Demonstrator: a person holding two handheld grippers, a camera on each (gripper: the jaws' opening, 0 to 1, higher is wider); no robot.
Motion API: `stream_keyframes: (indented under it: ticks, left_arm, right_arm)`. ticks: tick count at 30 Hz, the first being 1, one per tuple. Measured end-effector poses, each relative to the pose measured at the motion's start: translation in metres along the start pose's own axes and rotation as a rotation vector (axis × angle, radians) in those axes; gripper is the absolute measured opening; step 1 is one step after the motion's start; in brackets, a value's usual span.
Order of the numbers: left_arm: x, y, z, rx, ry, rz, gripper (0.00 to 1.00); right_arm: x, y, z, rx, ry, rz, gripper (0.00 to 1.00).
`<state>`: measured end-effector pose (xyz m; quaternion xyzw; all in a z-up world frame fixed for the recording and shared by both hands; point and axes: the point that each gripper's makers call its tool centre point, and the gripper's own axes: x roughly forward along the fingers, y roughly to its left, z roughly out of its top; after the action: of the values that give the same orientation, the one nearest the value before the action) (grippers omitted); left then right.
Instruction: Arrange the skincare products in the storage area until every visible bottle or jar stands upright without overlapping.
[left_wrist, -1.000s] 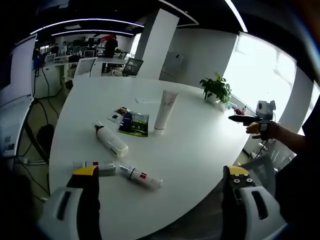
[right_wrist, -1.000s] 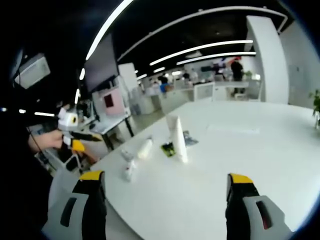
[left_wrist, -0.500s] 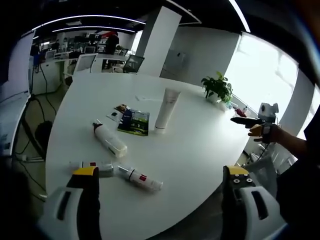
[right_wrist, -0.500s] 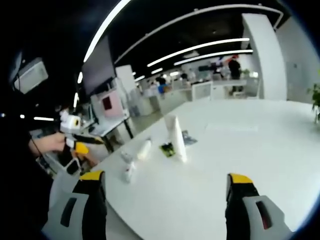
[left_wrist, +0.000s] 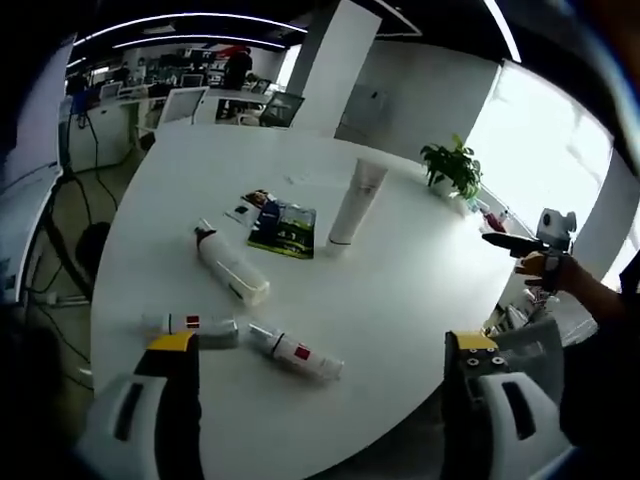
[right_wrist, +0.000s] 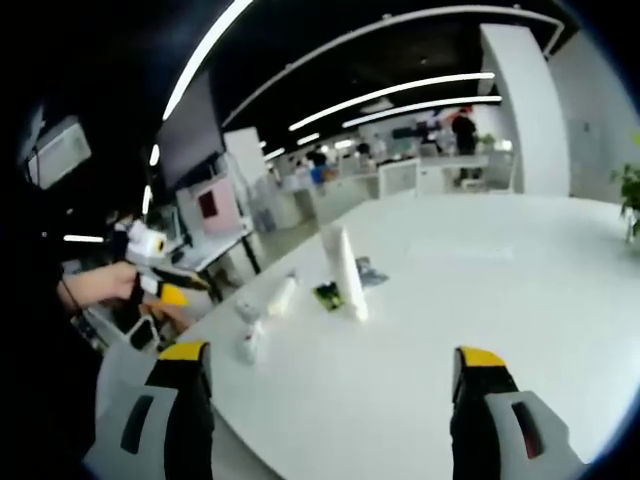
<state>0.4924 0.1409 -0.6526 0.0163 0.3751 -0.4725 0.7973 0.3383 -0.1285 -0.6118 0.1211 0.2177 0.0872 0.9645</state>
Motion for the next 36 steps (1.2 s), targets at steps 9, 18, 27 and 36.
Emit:
stream_keyframes:
  ticks: [9,18,27,36]
  left_arm:
    - [0.015,0.012,0.011,-0.020,0.014,0.033,0.94]
    - [0.036,0.016,0.016,-0.030,0.041,0.040,0.94]
    - [0.056,0.028,0.017,-0.071,0.069,0.077,0.90]
    - [0.076,0.046,0.024,-0.129,0.081,0.110,0.89]
  right_arm:
    - [0.002,-0.005,-0.005,0.012,0.008,-0.006,0.98]
    - [0.003,-0.006,-0.007,0.027,0.011,-0.013,0.98]
    - [0.002,-0.007,-0.009,0.039,0.012,-0.020,0.98]
    - [0.002,-0.008,-0.015,0.053,0.019,-0.028,0.97]
